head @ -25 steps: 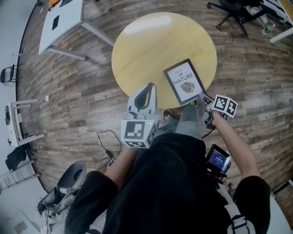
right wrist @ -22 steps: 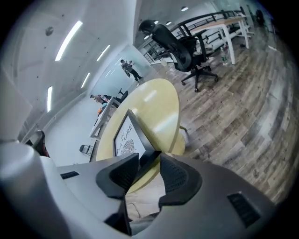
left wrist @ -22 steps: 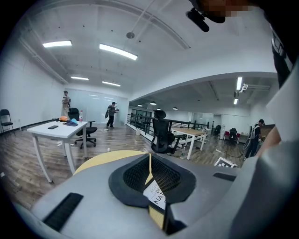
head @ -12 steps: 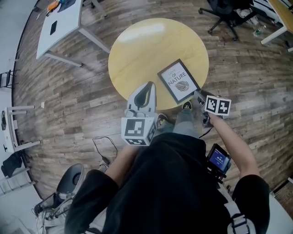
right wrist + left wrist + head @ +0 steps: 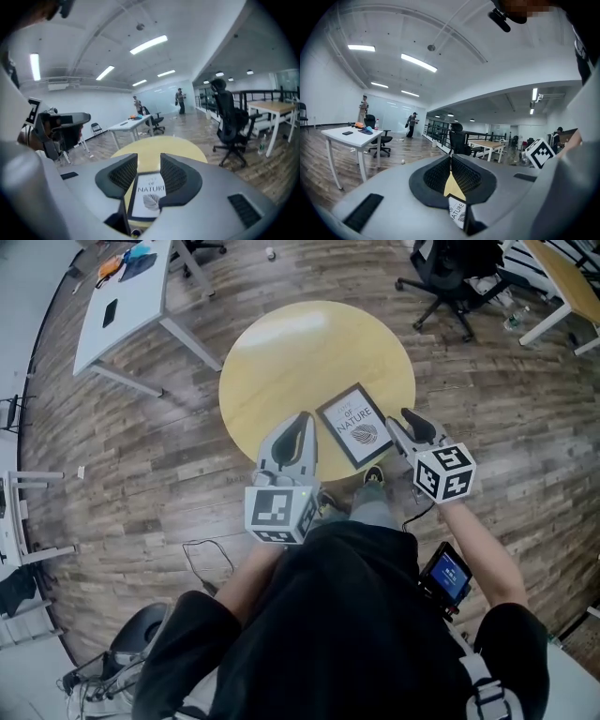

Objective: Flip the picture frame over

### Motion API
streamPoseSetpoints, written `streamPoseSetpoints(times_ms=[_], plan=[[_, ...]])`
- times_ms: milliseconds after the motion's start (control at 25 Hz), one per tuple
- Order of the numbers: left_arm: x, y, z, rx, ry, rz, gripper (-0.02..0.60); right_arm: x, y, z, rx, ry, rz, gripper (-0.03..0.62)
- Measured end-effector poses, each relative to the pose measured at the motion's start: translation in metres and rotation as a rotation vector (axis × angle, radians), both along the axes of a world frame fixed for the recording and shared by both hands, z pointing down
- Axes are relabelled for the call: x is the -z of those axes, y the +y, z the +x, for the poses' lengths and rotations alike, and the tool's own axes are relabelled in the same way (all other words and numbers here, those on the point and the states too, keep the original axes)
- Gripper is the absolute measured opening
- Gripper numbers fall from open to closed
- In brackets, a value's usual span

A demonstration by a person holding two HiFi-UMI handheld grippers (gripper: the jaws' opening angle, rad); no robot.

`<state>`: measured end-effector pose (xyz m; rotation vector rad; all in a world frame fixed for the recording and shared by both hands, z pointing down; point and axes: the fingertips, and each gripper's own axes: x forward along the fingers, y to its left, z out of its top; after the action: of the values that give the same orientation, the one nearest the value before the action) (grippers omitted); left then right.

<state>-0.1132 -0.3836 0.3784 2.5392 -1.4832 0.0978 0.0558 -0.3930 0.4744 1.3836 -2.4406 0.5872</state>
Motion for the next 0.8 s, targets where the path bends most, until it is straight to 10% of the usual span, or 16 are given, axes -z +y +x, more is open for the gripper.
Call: streamPoseSetpoints(times_ms=[400, 800], plan=[[0.051, -0.003, 0.0, -0.006, 0.046, 0.095, 0.029, 0.173, -0.001, -0.047, 0.087, -0.025, 0.474, 0.104], [0.046, -0.001, 0.007, -0.016, 0.039, 0.079, 0.029, 0.16, 0.011, -0.061, 0.147, 0.057, 0.464, 0.018]])
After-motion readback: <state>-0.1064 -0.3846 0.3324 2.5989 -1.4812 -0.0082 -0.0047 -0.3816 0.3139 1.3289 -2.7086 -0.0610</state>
